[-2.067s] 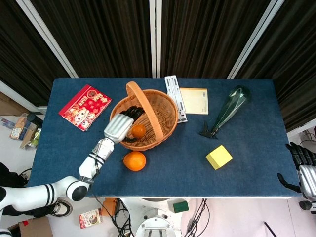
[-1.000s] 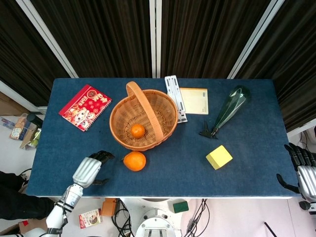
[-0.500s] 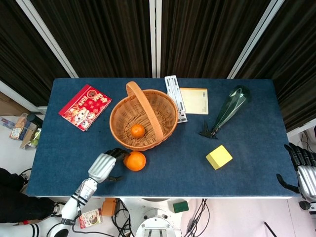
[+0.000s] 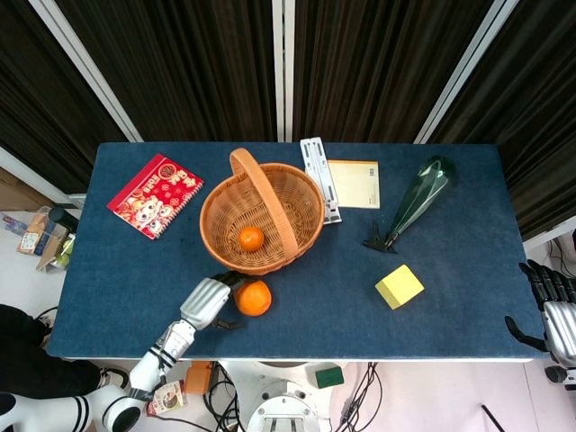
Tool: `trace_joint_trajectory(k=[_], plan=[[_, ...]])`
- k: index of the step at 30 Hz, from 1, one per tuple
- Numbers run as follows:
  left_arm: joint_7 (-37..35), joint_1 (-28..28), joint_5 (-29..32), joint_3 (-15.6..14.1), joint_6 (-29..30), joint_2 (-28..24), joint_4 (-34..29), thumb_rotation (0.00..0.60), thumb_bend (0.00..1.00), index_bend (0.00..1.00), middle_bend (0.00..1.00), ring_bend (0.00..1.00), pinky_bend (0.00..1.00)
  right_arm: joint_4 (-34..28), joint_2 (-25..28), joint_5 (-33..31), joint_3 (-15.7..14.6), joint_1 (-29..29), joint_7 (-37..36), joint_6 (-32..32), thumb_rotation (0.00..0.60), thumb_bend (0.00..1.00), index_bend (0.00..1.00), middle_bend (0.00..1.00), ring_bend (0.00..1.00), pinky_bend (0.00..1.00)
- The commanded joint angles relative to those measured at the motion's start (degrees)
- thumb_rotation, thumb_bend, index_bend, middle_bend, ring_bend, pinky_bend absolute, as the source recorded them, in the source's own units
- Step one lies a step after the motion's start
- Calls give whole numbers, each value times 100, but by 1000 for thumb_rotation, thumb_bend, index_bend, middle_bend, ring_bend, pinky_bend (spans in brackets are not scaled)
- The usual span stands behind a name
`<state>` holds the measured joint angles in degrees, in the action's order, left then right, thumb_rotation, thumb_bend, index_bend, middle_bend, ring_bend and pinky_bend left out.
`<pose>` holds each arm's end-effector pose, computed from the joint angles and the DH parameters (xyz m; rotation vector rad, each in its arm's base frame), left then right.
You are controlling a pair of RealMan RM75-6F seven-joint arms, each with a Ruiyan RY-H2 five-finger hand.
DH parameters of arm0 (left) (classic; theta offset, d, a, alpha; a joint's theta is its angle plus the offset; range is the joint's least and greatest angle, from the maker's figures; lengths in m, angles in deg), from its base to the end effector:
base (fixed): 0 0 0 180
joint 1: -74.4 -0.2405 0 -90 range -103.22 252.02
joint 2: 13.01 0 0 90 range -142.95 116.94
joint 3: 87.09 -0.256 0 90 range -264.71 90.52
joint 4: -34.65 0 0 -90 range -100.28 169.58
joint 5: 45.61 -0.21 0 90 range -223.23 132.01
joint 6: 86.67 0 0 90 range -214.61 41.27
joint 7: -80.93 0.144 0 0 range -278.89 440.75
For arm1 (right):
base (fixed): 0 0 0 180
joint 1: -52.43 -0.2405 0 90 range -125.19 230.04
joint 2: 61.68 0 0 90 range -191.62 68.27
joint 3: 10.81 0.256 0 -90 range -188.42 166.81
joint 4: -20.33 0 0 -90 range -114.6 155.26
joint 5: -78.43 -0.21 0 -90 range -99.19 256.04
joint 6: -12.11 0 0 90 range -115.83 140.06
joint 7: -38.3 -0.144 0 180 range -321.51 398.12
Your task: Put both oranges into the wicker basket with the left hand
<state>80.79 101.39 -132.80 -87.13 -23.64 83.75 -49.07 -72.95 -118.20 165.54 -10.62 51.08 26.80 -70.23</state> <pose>-0.1720 0.2312 -0.0651 -1.9147 -1.2494 -1.1816 -0.3313 -0.1511 0.1876 1.3652 -1.0690 0.8690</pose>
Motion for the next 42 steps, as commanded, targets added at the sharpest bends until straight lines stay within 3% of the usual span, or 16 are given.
trace_joint_trajectory(k=[1, 14, 21, 27, 36, 42], plan=[[-47, 67, -27, 12, -62, 56, -16, 600, 98, 193, 237, 188, 328, -1, -2, -4, 1, -3, 5, 5, 600, 324, 0, 0, 0, 0], [101, 279, 11, 67, -243, 337, 84, 600, 108, 213, 254, 238, 393, 3, 7, -16, 4, -5, -12, 8, 600, 325, 0, 0, 0, 0], [209, 204, -78, 54, 45, 396, 116, 600, 162, 319, 352, 368, 533, 9, 9, -11, 1, -4, -19, 7, 600, 324, 0, 0, 0, 0], [176, 132, -252, -1, 323, 351, 58, 600, 213, 425, 437, 424, 558, -6, 1, -13, -2, -1, 16, 4, 600, 324, 0, 0, 0, 0], [476, -42, -548, -48, 869, -290, -722, 600, 216, 440, 445, 427, 558, -12, 0, -18, 1, 1, 26, 1, 600, 325, 0, 0, 0, 0], [1017, -69, -648, 420, 1371, -1011, -1550, 600, 216, 440, 452, 427, 558, -19, 5, -13, 0, 3, 25, -7, 600, 325, 0, 0, 0, 0]])
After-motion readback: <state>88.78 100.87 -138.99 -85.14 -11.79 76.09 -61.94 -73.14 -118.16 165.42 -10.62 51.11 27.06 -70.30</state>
